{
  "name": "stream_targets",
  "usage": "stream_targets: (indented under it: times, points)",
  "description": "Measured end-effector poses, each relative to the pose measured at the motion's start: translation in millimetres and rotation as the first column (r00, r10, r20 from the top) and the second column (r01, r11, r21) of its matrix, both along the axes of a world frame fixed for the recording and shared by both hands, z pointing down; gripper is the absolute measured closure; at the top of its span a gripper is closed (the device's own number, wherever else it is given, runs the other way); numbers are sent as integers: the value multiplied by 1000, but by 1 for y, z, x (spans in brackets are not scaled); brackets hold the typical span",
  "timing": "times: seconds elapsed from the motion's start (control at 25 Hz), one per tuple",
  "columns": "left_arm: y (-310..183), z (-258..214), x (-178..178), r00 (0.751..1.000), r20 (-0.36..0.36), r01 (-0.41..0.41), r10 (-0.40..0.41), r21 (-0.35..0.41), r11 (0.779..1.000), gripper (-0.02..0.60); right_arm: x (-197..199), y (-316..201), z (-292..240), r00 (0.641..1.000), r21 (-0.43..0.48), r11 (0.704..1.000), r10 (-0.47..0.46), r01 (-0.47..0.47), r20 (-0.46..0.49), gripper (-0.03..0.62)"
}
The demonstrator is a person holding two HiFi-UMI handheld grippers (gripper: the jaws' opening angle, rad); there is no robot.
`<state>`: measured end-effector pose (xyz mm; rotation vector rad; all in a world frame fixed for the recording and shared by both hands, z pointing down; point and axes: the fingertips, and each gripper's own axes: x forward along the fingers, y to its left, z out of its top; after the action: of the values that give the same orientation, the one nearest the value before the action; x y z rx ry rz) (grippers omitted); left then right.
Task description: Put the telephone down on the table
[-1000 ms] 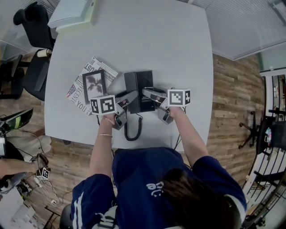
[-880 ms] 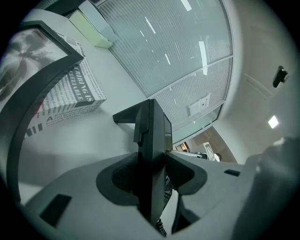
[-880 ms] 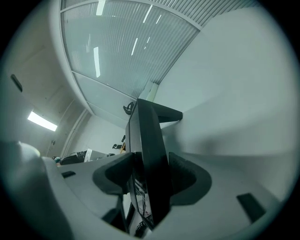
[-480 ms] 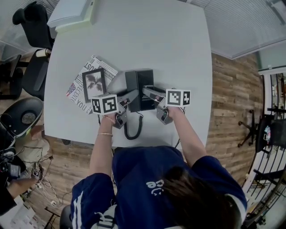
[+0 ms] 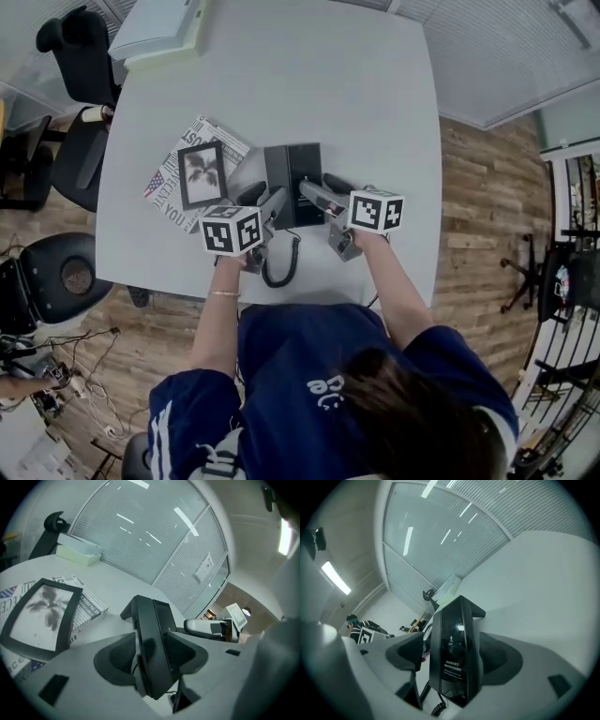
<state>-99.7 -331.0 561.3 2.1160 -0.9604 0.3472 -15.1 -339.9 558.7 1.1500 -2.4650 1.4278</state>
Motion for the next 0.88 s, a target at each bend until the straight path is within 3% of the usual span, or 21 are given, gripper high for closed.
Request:
stream_targets:
  times: [0.44,0.88]
  points:
    - [61,-41,3,989,110,76,-95,169,983,388,25,50,-32,991,141,990,6,14,-137,226]
    - [127,-48,39,982,127,106,-137,226,968,388,46,110,-36,970,217,975,4,50,-243,226]
